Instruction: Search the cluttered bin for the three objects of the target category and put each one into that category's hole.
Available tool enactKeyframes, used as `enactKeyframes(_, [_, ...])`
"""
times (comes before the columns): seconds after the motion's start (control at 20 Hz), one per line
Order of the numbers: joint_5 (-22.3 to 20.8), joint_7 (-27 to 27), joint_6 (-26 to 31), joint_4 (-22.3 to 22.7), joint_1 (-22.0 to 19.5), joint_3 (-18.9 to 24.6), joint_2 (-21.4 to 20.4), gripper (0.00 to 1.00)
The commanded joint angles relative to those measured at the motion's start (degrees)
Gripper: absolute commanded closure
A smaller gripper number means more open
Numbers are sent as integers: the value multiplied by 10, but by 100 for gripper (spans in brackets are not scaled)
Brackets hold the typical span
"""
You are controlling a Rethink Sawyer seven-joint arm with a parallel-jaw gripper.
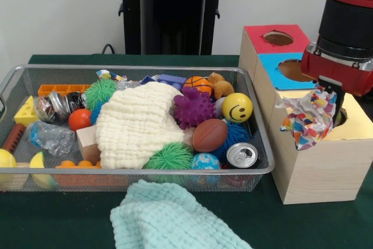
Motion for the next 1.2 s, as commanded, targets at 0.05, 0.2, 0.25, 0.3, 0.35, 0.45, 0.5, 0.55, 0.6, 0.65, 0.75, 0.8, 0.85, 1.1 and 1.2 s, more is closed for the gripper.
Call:
enactKeyframes(0.05, [-14, 28, -1, 91, -28, 60, 73, 100])
enactKeyframes(0.2, [-13, 31, -14, 104, -29, 63, 71, 100])
enactKeyframes(0.25, [-11, 41, -7, 104, -23, 55, 71, 100])
enactKeyframes(0.3, [-10, 51, 0, 105, -17, 48, 70, 100])
enactKeyframes(0.35, [-10, 47, -7, 111, -21, 53, 68, 100])
enactKeyframes(0.45, [-10, 38, -23, 124, -27, 63, 62, 100])
enactKeyframes(0.5, [-11, 35, -27, 128, -28, 65, 59, 100])
enactKeyframes(0.55, [-12, 33, -36, 132, -29, 67, 58, 100])
enactKeyframes(0.6, [-14, 35, -42, 136, -28, 66, 57, 100])
enactKeyframes(0.65, [-17, 39, -53, 135, -26, 63, 61, 100])
enactKeyframes(0.75, [-21, 43, -66, 135, -22, 59, 63, 100])
enactKeyframes(0.8, [-20, 42, -69, 137, -24, 62, 61, 100])
enactKeyframes(0.85, [-19, 41, -66, 135, -24, 62, 61, 100])
enactKeyframes(1.1, [-17, 37, -53, 126, -27, 59, 55, 100])
enactKeyframes(1.2, [-15, 32, -37, 123, -31, 60, 51, 100])
